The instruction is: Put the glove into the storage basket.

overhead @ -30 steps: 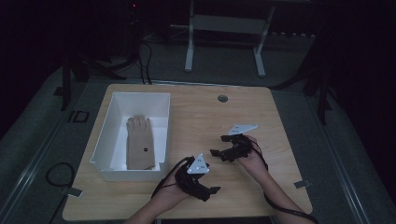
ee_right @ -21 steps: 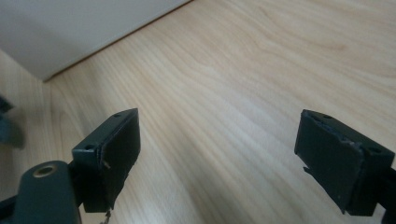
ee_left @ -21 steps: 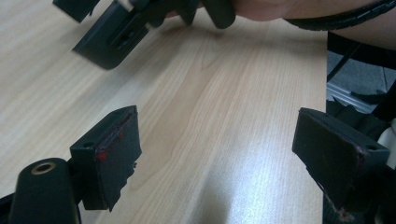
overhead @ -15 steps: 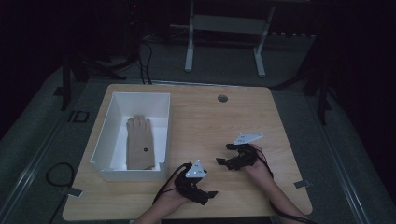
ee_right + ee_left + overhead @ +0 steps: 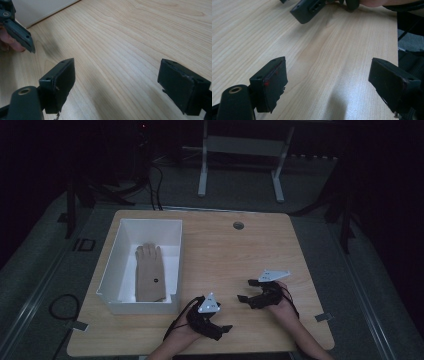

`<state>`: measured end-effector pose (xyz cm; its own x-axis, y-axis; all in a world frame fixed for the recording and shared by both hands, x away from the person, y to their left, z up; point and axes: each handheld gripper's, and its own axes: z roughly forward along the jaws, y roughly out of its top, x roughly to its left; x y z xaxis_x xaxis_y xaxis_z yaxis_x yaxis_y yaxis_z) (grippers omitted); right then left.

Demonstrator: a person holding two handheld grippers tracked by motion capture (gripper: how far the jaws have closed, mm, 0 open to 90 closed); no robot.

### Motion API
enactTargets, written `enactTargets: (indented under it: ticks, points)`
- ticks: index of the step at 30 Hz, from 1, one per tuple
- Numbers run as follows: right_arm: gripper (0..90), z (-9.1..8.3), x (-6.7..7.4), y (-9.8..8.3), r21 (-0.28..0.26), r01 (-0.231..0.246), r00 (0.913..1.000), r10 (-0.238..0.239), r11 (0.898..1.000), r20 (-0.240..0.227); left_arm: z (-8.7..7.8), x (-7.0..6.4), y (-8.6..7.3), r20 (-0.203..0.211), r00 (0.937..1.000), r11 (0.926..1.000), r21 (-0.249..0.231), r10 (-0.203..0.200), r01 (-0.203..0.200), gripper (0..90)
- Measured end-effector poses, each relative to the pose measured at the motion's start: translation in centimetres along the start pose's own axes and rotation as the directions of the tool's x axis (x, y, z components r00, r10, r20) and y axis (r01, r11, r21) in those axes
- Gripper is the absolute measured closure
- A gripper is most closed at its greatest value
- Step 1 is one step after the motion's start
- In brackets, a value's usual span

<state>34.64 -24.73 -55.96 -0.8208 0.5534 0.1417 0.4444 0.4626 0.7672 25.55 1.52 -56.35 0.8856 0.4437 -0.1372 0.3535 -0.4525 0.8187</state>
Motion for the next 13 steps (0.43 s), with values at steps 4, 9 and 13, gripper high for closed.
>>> enactTargets:
  ticks: [4,9,13]
  points:
    - [14.4,-0.21,-0.08,-0.21,-0.007,0.003,1.0000,-0.003,1.000,0.007,-0.38,0.17,0.09,0.007,1.0000,0.9997,-0.026,0.000,0.000,15.7]
    - [14.4,-0.11,0.00,-0.34,0.002,0.023,0.9993,-0.023,1.000,0.028,-0.48,0.29,-0.10,0.007,0.9999,0.9993,-0.035,-0.013,0.013,15.7]
    - [14.4,-0.03,-0.01,-0.33,0.007,0.031,0.9988,-0.031,0.999,0.037,-0.62,0.30,-0.15,0.009,0.9997,0.9987,-0.046,-0.022,0.022,15.7]
